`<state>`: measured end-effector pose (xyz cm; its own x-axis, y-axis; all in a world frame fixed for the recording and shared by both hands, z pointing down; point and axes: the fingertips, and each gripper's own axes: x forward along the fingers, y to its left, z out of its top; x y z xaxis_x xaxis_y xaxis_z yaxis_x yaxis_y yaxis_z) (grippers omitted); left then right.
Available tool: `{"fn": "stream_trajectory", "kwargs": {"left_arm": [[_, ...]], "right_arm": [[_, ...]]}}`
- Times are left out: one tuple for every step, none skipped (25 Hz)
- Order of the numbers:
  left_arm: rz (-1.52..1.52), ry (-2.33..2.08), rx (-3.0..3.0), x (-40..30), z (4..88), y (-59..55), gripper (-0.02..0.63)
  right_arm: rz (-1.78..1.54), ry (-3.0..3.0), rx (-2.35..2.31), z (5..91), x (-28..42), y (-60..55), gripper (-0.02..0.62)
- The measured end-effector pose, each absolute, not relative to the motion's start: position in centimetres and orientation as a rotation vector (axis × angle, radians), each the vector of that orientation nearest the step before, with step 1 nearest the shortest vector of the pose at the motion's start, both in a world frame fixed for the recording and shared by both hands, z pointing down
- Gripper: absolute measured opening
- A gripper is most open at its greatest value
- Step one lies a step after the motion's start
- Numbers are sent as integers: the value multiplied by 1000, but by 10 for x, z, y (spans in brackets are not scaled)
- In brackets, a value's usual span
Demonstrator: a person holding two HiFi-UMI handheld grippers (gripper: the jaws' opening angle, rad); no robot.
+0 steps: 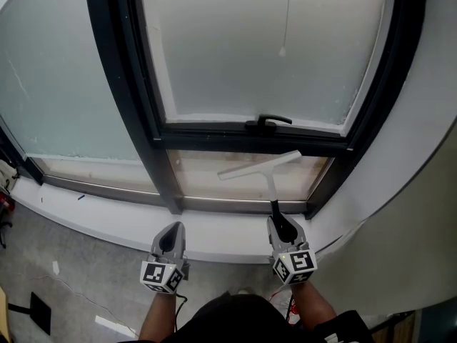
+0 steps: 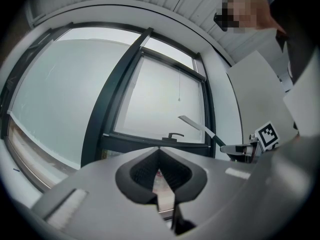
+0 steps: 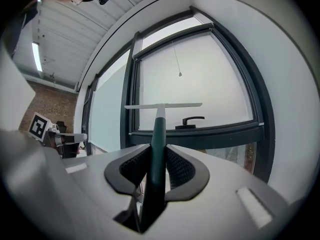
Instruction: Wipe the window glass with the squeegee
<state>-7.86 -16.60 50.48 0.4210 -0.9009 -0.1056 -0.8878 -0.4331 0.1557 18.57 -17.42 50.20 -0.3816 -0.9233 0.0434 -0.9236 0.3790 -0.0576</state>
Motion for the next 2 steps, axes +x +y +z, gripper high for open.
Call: {"fn": "stream_trajectory", "kwargs": {"left_arm": [[-264,-1631,2581,-78,505,-166,0],[-263,-1633,2579,-78,506,-166,0]], "right_arm": [[113,-2609,1740,502,185,-175,95],[114,-2612,1736,502,184,-175,95]]}}
